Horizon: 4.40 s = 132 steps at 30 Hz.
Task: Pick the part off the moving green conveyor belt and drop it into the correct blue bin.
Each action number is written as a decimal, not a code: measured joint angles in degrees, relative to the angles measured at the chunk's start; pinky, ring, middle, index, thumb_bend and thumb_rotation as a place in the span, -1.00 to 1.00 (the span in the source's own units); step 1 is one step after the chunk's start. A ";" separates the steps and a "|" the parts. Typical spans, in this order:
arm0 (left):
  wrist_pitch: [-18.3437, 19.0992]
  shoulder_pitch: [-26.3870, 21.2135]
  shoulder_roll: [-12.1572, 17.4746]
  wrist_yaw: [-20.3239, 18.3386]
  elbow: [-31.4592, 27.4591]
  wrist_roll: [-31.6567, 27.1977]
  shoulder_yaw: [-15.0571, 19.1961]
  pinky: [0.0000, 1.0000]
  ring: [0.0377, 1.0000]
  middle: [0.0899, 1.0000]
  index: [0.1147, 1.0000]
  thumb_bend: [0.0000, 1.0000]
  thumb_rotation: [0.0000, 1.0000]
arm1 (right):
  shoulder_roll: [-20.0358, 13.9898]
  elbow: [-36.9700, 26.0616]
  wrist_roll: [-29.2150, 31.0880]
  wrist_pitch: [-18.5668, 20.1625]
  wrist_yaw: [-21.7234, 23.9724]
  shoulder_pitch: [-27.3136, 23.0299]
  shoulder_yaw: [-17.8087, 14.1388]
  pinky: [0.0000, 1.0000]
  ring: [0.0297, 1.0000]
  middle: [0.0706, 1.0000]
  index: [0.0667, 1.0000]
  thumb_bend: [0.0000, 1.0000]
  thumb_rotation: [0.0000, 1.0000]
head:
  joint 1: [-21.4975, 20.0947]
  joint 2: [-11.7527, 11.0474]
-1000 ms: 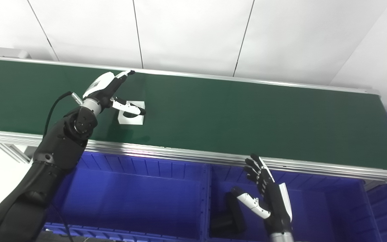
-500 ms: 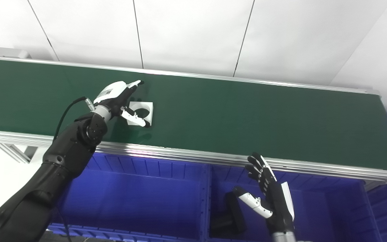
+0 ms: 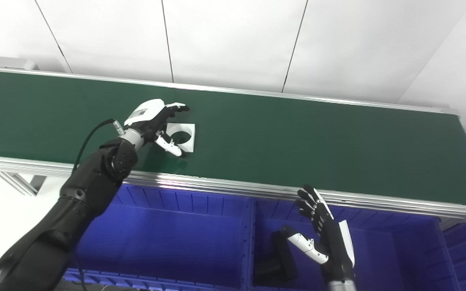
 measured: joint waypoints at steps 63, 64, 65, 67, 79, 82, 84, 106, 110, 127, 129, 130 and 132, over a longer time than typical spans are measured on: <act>-2.98 31.53 -3.19 -8.36 -44.10 -12.12 5.56 -0.39 -0.32 -0.18 -0.02 -0.02 -1.00 | 2.17 -10.31 -4.91 2.84 0.04 4.06 1.47 0.67 0.63 0.69 0.90 0.68 0.18 | -7.03 6.68; -3.35 31.84 -3.18 -8.35 -43.89 -11.93 5.35 -0.34 -0.30 -0.18 -0.02 -0.02 -1.00 | 2.15 -10.31 -4.89 2.85 0.04 4.11 1.46 0.66 0.64 0.69 0.90 0.68 0.16 | -7.03 6.68; -3.59 32.27 -3.16 -8.36 -43.59 -11.64 4.93 -0.32 -0.29 -0.17 -0.02 -0.02 -1.00 | 2.15 -10.31 -4.77 2.88 0.05 4.15 1.44 0.66 0.64 0.69 0.90 0.68 0.16 | -7.03 6.68; -3.47 33.03 -3.11 -8.80 -42.99 -10.71 4.11 -0.28 -0.28 -0.15 -0.03 -0.01 -1.00 | 2.14 -10.32 -4.46 2.90 0.07 4.21 1.36 0.66 0.64 0.69 0.89 0.68 0.15 | -6.94 6.50; 0.44 33.49 -0.31 -14.44 -40.76 -4.02 -0.02 -0.02 -0.19 -0.06 -0.10 -0.01 -1.00 | 2.06 -11.22 -5.62 3.10 0.11 4.81 1.48 0.60 0.61 0.68 0.87 0.65 0.18 | -7.21 7.12; 2.70 32.61 -0.10 -16.72 -40.77 -1.81 -1.06 0.16 0.13 0.21 -0.12 0.01 -0.95 | 2.17 -11.93 -5.64 3.33 0.18 4.75 1.67 0.62 0.61 0.69 0.84 0.66 0.16 | -7.47 7.38; 5.64 31.79 0.26 -18.64 -40.78 0.19 -1.77 0.23 0.32 0.36 -0.13 0.01 -0.93 | 2.28 -12.09 -5.61 3.40 0.24 4.69 1.76 0.61 0.61 0.69 0.83 0.66 0.15 | -7.73 7.47; 17.06 29.66 3.15 -28.94 -43.30 4.80 -3.57 0.70 0.88 0.92 0.87 0.42 -0.74 | 4.10 -12.30 -7.09 4.75 0.24 4.48 2.96 0.64 0.61 0.69 0.83 0.68 0.11 | -11.86 8.26; 16.01 31.60 1.73 -26.48 -44.40 -3.39 1.47 0.57 0.75 0.81 0.80 0.49 -0.57 | 4.07 -12.31 -7.16 4.79 0.24 4.49 2.96 0.61 0.61 0.71 0.84 0.67 0.09 | -12.13 8.26; 11.41 44.22 -11.07 -16.95 -51.99 -33.96 12.27 0.75 0.80 0.77 0.79 0.63 -0.33 | 3.40 -14.44 -6.67 7.40 1.63 5.53 3.54 0.72 0.69 0.79 0.90 0.68 0.03 | -15.20 8.44; 11.43 45.80 -12.66 -15.95 -53.13 -34.66 11.92 0.79 0.82 0.80 0.80 0.63 -0.33 | 3.07 -14.77 -6.19 7.58 1.78 5.96 3.56 0.73 0.69 0.78 0.89 0.68 0.04 | -15.21 8.70; 11.46 46.42 -13.35 -15.30 -53.30 -34.70 11.72 0.81 0.83 0.81 0.80 0.63 -0.35 | 2.81 -15.18 -5.84 7.88 1.83 6.16 3.51 0.75 0.70 0.79 0.90 0.69 0.04 | -14.77 8.96; 11.47 47.05 -14.16 -14.74 -53.36 -34.70 11.48 0.80 0.82 0.81 0.80 0.62 -0.37 | 2.34 -16.33 -5.34 8.22 1.96 6.49 3.40 0.77 0.71 0.80 0.90 0.68 0.03 | -14.59 8.96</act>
